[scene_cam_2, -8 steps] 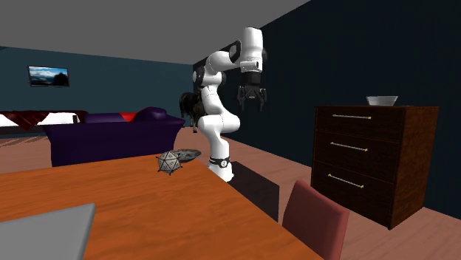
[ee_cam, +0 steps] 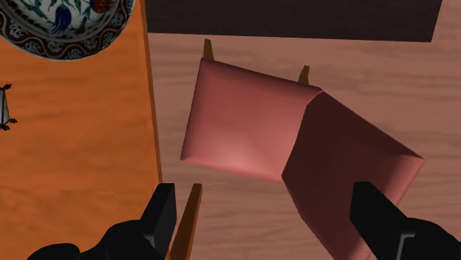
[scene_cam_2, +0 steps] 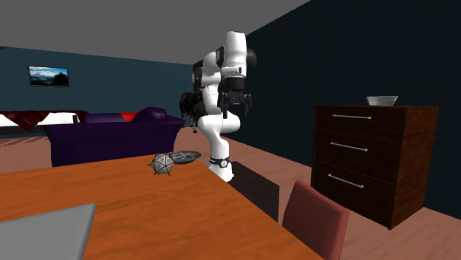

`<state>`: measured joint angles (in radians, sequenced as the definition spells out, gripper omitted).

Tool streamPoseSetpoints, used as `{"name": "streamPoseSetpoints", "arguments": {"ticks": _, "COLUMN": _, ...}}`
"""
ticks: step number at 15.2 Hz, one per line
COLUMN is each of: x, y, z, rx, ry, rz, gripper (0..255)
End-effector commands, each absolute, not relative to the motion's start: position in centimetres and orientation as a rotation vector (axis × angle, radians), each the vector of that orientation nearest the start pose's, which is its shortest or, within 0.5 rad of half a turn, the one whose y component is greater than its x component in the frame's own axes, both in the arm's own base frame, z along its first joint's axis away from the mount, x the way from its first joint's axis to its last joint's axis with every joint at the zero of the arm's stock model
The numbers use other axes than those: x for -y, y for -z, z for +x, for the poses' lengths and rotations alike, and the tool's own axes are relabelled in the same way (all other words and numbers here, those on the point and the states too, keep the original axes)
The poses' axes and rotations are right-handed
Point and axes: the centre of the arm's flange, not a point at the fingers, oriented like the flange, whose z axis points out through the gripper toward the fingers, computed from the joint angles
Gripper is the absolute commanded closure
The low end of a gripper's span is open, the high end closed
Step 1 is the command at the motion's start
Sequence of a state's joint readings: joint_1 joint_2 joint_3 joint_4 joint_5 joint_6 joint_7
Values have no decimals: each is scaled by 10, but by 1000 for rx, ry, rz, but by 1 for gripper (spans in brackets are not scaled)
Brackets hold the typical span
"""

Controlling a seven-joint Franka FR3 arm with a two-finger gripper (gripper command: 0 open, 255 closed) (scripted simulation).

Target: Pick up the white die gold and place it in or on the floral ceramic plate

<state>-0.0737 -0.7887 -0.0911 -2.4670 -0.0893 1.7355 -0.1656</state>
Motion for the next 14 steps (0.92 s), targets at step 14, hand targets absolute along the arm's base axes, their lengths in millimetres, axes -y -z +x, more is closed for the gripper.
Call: {"name": "streamPoseSetpoints", "arguments": {"ticks": 14, "x": 260, "y": -486, "z": 311, "rx": 107, "ry": 45, "rz": -3126, "gripper": 0}}
